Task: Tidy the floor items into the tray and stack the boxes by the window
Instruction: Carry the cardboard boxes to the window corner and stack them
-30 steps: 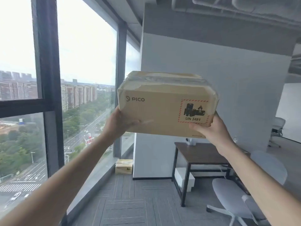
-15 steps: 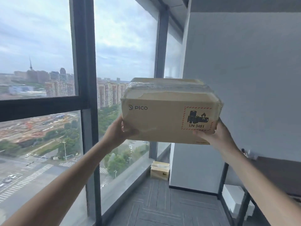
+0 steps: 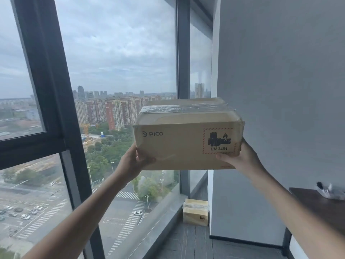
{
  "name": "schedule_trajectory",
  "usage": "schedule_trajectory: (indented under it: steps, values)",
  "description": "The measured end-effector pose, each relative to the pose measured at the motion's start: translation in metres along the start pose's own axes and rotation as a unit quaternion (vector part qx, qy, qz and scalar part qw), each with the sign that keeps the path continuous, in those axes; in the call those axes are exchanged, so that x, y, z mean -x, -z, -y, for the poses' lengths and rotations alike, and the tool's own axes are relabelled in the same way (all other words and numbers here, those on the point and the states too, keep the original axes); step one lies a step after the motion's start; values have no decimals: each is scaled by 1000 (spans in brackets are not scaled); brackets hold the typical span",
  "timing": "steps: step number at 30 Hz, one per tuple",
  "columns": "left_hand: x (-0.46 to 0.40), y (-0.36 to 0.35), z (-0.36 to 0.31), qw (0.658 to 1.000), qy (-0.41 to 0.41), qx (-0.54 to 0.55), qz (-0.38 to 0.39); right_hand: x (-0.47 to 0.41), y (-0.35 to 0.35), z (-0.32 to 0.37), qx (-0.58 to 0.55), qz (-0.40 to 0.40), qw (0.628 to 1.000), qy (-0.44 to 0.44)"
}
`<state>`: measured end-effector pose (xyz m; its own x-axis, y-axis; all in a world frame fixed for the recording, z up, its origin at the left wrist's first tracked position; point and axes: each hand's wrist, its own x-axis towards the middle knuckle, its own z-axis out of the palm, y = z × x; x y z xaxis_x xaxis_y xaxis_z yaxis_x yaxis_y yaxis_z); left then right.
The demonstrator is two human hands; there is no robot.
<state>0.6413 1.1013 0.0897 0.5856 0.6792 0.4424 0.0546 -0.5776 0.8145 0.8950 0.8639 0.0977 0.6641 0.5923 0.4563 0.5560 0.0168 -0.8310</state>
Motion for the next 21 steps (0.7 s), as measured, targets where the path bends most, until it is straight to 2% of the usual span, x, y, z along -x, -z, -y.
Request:
schedule_trajectory:
  steps: [10, 21]
  values:
    - [-211, -51, 159, 998, -3, 59, 9, -194, -105, -119, 28, -3, 999, -38]
    - [-437, -131, 317, 991, 65, 95, 75, -399, -197, -252, 79, -12, 991, -106]
